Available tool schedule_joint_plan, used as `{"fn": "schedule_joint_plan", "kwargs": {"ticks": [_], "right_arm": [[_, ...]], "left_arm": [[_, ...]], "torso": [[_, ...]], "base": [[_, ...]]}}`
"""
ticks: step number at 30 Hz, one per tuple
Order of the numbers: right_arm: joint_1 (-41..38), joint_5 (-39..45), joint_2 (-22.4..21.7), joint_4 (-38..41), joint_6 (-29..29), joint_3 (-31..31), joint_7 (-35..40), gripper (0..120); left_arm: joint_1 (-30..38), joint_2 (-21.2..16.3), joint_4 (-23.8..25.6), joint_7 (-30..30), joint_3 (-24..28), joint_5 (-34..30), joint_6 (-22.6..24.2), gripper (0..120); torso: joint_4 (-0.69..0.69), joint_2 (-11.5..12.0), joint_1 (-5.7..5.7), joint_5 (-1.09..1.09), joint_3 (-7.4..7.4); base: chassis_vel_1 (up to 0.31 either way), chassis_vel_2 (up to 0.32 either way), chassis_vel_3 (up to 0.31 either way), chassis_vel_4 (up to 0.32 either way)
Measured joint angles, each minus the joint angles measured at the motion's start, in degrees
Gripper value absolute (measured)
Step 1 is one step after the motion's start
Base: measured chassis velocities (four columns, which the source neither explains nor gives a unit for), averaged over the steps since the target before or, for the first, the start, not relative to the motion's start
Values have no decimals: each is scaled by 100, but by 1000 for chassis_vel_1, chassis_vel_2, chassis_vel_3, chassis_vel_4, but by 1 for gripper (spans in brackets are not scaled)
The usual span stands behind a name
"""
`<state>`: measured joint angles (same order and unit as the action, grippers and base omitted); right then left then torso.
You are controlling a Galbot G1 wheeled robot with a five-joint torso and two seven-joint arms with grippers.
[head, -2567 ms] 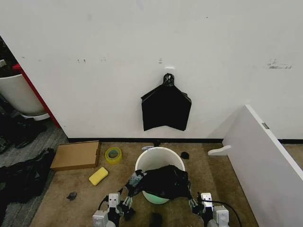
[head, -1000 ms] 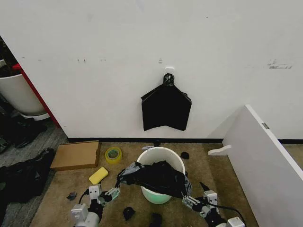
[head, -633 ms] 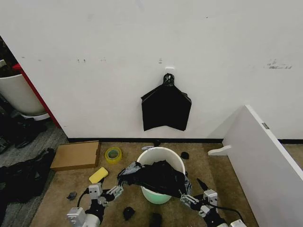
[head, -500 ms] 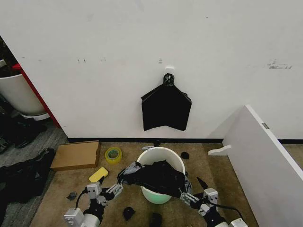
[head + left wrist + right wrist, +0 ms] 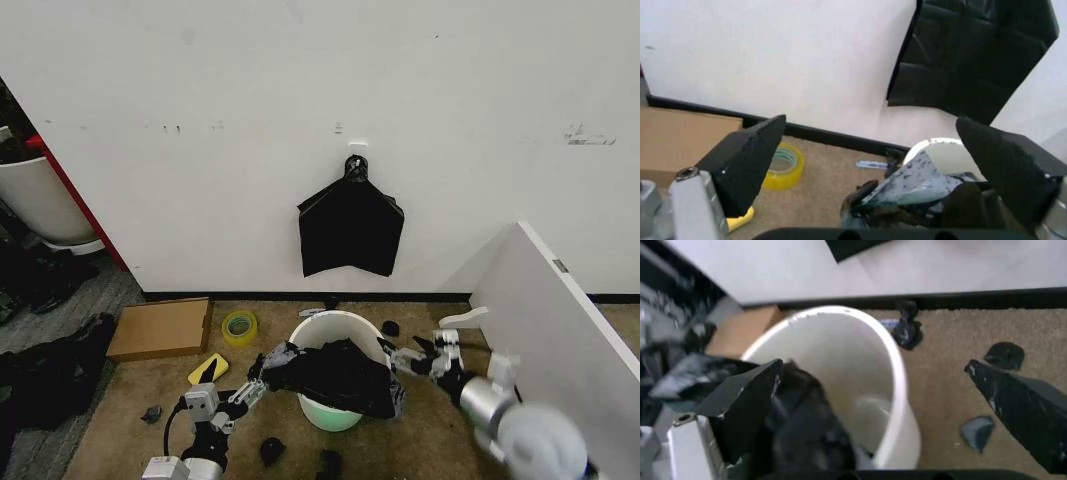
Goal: Place the garbage bag over the trash bin.
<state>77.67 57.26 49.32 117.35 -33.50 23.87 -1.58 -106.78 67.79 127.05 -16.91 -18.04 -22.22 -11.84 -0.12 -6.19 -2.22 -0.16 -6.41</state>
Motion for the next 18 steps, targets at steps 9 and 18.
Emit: {"fn": "schedule_joint_plan", "kwargs": {"ticks": [9, 18], "right_arm": [[-2077, -229, -454, -1414, -417, -1666, -729, 100], [-3124, -658, -74, -2370, -486, -2752, -1060, 100]], "left_arm": [[-256, -51, 22, 154, -79, 95, -6, 100], [-400, 23, 6, 173, -43, 193, 6, 100]], "torso": [[2, 0, 0, 1, -1], [0, 0, 0, 2, 0]], "base": [[0, 0, 0, 0], [0, 0, 0, 0]]}}
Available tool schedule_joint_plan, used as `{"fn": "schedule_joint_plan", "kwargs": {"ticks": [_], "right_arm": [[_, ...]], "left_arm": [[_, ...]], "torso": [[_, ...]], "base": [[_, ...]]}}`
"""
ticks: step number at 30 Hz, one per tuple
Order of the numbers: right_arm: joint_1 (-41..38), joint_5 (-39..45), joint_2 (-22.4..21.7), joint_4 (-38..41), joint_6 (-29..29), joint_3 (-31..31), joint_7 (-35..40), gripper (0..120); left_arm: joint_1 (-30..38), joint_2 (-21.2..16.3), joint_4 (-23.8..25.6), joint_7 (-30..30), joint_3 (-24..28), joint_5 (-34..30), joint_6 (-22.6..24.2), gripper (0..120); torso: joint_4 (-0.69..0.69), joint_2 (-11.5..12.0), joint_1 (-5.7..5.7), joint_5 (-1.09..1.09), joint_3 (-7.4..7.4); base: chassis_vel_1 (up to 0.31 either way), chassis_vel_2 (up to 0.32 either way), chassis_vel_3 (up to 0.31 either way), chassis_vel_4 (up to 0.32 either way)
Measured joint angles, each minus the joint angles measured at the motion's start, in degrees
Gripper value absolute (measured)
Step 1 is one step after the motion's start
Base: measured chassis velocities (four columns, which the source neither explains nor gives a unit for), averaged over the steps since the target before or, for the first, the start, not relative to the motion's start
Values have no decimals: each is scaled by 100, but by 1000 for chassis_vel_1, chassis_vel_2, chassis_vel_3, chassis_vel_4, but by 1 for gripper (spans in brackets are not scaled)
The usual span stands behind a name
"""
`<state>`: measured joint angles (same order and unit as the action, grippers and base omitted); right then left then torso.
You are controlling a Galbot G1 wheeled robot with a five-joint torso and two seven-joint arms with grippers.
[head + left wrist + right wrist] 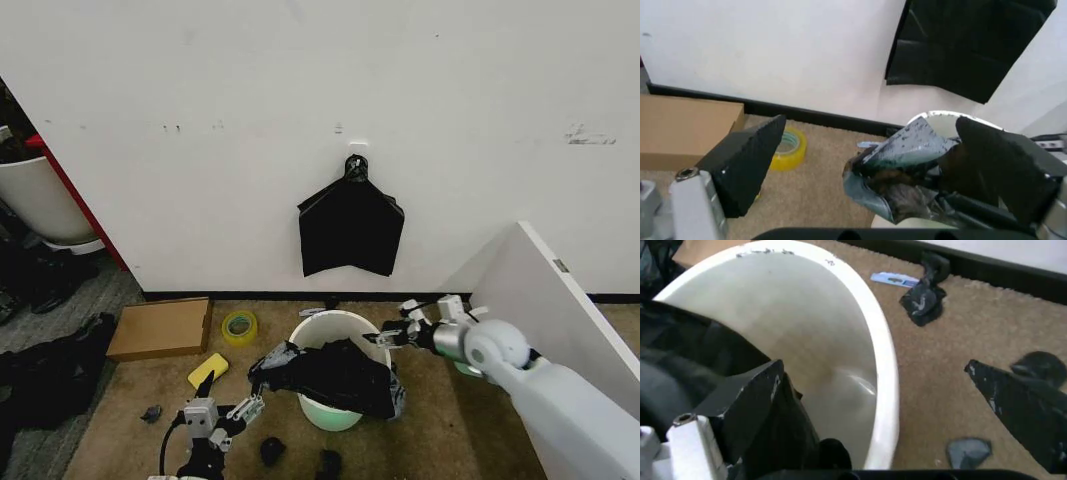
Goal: Place the garbage bag over the trash bin.
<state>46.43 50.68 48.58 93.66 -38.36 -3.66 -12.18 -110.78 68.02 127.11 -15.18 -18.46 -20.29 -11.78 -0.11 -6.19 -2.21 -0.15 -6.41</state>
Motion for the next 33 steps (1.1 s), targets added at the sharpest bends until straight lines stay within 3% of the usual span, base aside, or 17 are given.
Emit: {"fn": "schedule_joint_plan", "kwargs": {"ticks": [4, 28, 33], "right_arm": [[-152, 26, 208, -274, 13, -53, -28, 93], [-252, -207, 345, -497, 42, -198, -262, 5], [-113, -192, 331, -421, 39, -96, -124, 2]], "left_arm": [[-13, 1, -10, -10, 4, -18, -4, 100], [115, 31, -30, -65, 87, -146, 81, 100], [143, 23, -18, -74, 87, -195, 112, 100]], "torso": [[1, 0, 1, 0, 0], [0, 0, 0, 0, 0], [0, 0, 1, -1, 1]], "base": [[0, 0, 0, 0], [0, 0, 0, 0], [0, 0, 0, 0]]}}
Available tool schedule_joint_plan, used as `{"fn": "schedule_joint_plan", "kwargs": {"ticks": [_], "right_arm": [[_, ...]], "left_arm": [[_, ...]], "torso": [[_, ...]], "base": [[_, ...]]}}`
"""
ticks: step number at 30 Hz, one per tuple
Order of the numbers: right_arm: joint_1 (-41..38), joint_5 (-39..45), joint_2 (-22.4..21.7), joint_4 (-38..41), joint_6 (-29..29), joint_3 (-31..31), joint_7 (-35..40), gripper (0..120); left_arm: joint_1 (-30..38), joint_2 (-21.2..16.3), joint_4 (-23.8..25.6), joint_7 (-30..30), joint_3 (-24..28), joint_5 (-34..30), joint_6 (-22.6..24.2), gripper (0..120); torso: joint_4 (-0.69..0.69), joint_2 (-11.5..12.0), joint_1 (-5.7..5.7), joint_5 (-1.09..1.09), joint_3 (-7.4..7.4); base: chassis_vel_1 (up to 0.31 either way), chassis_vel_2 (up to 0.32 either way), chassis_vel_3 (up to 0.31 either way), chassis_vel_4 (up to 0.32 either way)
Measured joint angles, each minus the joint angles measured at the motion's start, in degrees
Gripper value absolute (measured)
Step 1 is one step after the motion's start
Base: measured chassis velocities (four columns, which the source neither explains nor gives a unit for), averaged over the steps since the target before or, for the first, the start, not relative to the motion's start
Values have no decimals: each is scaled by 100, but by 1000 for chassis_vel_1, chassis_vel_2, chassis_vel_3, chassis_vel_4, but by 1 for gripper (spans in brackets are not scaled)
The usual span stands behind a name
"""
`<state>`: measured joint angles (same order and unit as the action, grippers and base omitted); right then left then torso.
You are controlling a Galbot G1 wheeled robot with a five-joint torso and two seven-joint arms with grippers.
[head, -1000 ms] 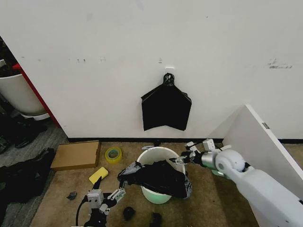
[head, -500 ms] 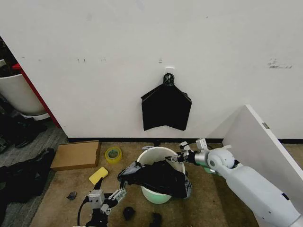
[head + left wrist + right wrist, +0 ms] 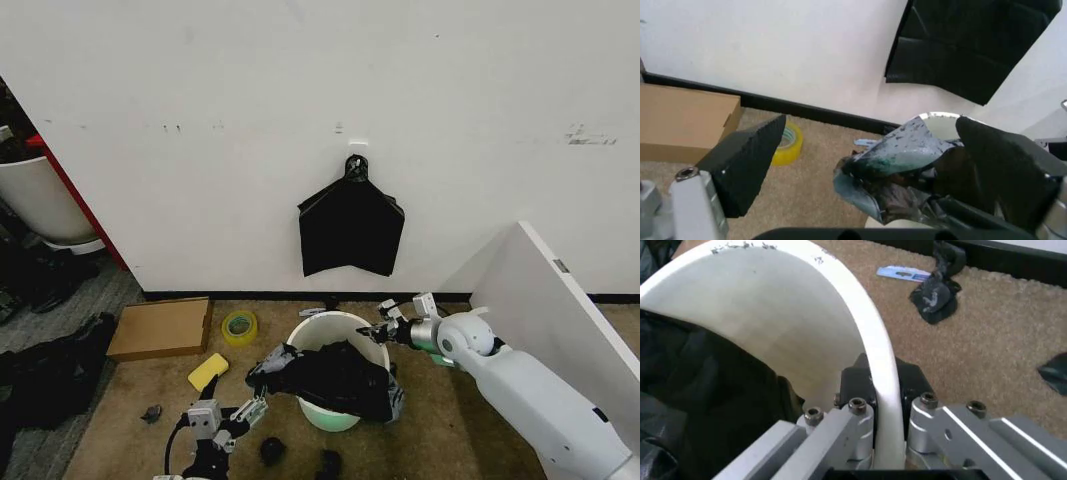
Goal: Place the garbage bag over the trash bin.
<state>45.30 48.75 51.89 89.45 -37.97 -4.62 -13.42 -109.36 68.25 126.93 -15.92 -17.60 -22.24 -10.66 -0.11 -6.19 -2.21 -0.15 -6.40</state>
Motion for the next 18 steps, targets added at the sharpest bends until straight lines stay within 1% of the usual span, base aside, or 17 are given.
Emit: {"fn": "schedule_joint_plan", "kwargs": {"ticks": [1, 4, 6, 8, 10, 11, 13, 14, 15, 16, 17, 18], "right_arm": [[19, 15, 0, 15, -4, 21, 37, 2], [217, 363, 35, 172, -35, 291, 530, 2], [399, 740, 103, 343, -26, 502, 1100, 2], [416, 761, 108, 353, -24, 513, 1137, 2], [632, 1186, 193, 579, 100, 685, 1868, 2], [861, 1556, 261, 839, 241, 834, 2637, 2], [1086, 1883, 326, 1156, 375, 925, 3435, 2], [1191, 1971, 385, 1319, 478, 947, 3783, 2], [1191, 1971, 385, 1319, 478, 947, 3783, 2], [1245, 2016, 425, 1422, 546, 952, 3984, 2], [1369, 2145, 574, 1696, 720, 969, 4507, 2], [1420, 2213, 655, 1835, 795, 970, 4773, 2]], "left_arm": [[2, -1, 0, -1, 0, -5, 2, 100], [33, -4, 1, -4, -8, -36, 16, 100], [81, 0, 12, -9, -31, -97, 44, 100], [81, 0, 12, -9, -31, -97, 44, 100], [137, 0, 50, -27, -59, -203, 99, 100], [163, -3, 62, -33, -65, -247, 123, 100], [169, -8, 61, -34, -51, -254, 126, 100], [170, -8, 47, -34, -38, -254, 126, 100], [170, -8, 47, -34, -38, -254, 126, 100], [171, -8, 37, -34, -31, -254, 126, 100], [180, -10, 16, -34, -17, -254, 126, 100], [184, -16, 10, -34, -14, -253, 125, 100]], "torso": [[0, 0, 0, 0, 0], [0, 0, 0, 0, 0], [-1, 0, 0, 1, 0], [-1, 0, 0, 1, 0], [-1, 0, 0, 0, 0], [0, 0, 0, 0, 0], [-2, 0, 0, 2, 0], [-2, 0, 0, 1, 0], [-2, 0, 0, 1, 0], [-2, 0, 0, 0, 0], [-1, 0, 0, 1, 1], [0, 0, 0, 2, 0]], "base": [[0, 0, 0, 0], [0, 0, 0, 0], [0, 0, 0, 0], [0, 0, 0, 0], [0, 0, 0, 0], [0, 0, 0, 0], [0, 0, 0, 0], [0, 0, 0, 0], [0, 0, 0, 0], [0, 0, 0, 0], [0, 0, 0, 0], [0, 0, 0, 0]]}}
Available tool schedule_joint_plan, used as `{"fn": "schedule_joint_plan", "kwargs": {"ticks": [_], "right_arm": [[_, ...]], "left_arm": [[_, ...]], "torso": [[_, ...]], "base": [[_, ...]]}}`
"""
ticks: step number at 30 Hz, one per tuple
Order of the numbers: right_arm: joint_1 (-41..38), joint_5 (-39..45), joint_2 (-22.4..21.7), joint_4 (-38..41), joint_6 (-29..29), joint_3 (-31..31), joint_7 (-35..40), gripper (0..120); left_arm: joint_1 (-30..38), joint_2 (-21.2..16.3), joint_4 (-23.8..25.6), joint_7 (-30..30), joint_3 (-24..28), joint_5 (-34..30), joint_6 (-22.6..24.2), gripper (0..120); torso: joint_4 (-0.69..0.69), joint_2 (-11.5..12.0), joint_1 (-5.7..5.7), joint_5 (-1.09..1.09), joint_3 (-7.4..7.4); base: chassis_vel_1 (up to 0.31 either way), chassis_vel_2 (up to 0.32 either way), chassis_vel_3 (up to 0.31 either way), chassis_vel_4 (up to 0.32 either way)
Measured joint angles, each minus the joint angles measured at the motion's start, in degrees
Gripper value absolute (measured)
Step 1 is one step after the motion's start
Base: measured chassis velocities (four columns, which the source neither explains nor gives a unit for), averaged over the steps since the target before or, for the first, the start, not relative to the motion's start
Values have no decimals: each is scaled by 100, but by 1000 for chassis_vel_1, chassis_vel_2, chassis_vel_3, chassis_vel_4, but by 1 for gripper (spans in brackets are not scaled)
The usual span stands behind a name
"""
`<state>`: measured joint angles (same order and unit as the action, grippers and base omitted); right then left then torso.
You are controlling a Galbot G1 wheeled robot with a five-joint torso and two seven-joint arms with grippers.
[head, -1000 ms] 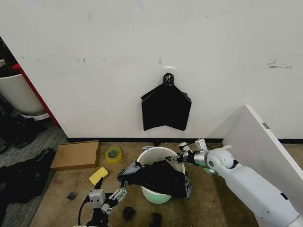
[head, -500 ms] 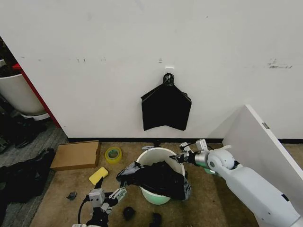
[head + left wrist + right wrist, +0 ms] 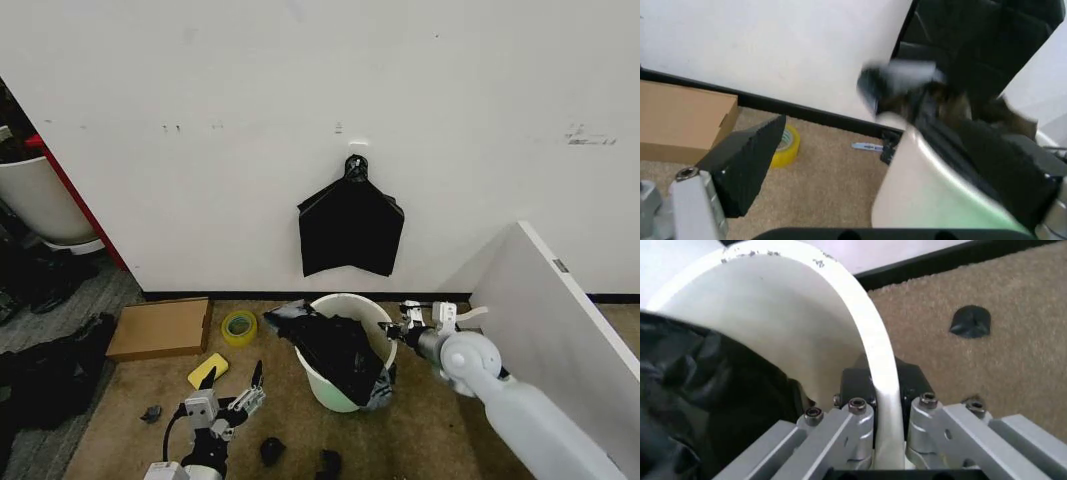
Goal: Place the garbage bag over the trash bin.
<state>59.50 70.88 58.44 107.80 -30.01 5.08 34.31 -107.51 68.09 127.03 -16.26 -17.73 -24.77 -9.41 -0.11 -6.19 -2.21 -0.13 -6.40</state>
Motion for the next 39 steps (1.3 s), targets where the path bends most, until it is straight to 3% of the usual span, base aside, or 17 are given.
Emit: {"fn": "schedule_joint_plan", "kwargs": {"ticks": [6, 19, 31, 39], "right_arm": [[277, 295, 514, 593, 668, -155, 1605, 2], [771, -625, 950, 415, 1827, -313, 2008, 2], [844, -655, 1228, 249, 1862, -323, 2196, 2], [1086, -987, 1069, 481, 1770, -313, 1921, 30]], "left_arm": [[42, -62, -2, 0, 1, -9, 2, 100], [94, -147, -18, 7, 6, -61, 31, 100], [162, -145, -3, 8, 27, -121, 126, 100], [185, -149, -24, 10, 51, -253, 206, 100]], "torso": [[0, 0, 0, 0, 0], [-1, 0, 0, -1, 0], [0, 0, 0, -1, 0], [0, 0, 0, -2, 0]], "base": [[0, 0, 0, 0], [0, 0, 0, 0], [0, 0, 0, 0], [0, 0, 0, 0]]}}
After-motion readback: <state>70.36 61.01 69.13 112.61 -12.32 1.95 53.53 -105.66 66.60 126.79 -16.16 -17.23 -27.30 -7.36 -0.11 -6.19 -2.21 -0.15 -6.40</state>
